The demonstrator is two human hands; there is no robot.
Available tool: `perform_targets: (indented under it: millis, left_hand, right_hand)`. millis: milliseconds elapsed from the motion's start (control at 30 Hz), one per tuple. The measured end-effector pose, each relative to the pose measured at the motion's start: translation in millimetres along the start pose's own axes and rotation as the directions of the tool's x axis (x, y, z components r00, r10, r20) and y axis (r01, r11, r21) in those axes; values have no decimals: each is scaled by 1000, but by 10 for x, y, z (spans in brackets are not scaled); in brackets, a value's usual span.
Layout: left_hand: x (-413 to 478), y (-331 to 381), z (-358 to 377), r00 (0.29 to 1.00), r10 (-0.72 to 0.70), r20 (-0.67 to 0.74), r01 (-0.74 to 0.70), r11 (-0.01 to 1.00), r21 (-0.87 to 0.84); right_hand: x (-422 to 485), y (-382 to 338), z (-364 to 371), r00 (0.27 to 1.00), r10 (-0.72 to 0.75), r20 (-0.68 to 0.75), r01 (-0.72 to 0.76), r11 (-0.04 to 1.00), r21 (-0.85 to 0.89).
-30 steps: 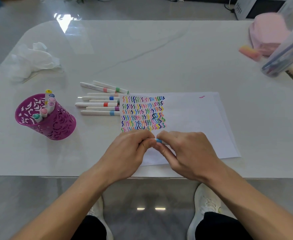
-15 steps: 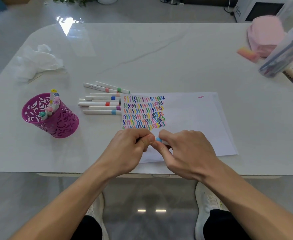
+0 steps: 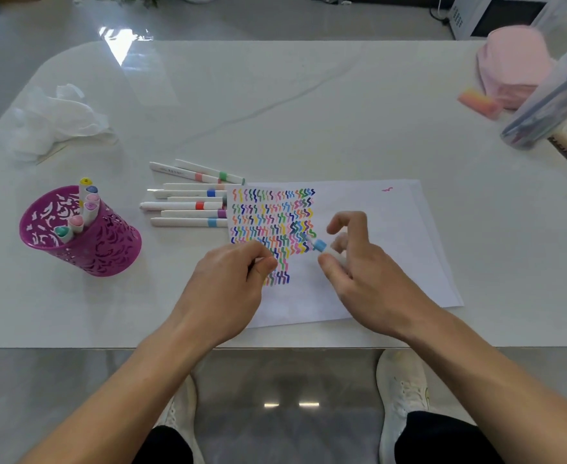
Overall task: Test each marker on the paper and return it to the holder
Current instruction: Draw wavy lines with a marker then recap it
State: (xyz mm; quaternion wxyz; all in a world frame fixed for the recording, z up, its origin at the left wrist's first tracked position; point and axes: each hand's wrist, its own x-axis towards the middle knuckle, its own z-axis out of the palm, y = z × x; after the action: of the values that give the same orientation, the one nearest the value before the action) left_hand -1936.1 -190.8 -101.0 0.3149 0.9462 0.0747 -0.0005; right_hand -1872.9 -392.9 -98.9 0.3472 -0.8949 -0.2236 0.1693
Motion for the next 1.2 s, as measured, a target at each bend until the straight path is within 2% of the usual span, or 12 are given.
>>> perform_targets:
  millis: [100,200,267,500,600,833,1033,1200]
  left_hand:
    - [9,-27,42,997,61,49,-65,994,88]
    - [31,-22,65,994,63,87,-73,991,115]
    - [39,-30,66,994,56,94,-68,990,126]
    - [47,-59,32,992,26,120,-44,988,151]
    - [40,-65,44,991,25,132,-47,985,168]
    - [49,-77,75,993,11,120,-27,992,126]
    - [65,-60,63,989,-13,144,0,996,93]
    - [74,-43,33,983,-26,179,13,997,77]
  right_hand:
    - [49,-42,-66,998,63,-9,-58,953,296]
    - [97,-44,-98,991,119,64,-131,737,663]
    - [112,-26,-97,989,121,88,-146,667,730]
    - [122,23,117,996,77,54,-94,768,633]
    - [119,16,141,996,82,-19,-54,802,595]
    - [128,18,246,987,138,-81,-54,764,643]
    - [149,30,353,969,174,-173,-48,825,562]
    - [157,41,379,965,182,-191,-59,856,514]
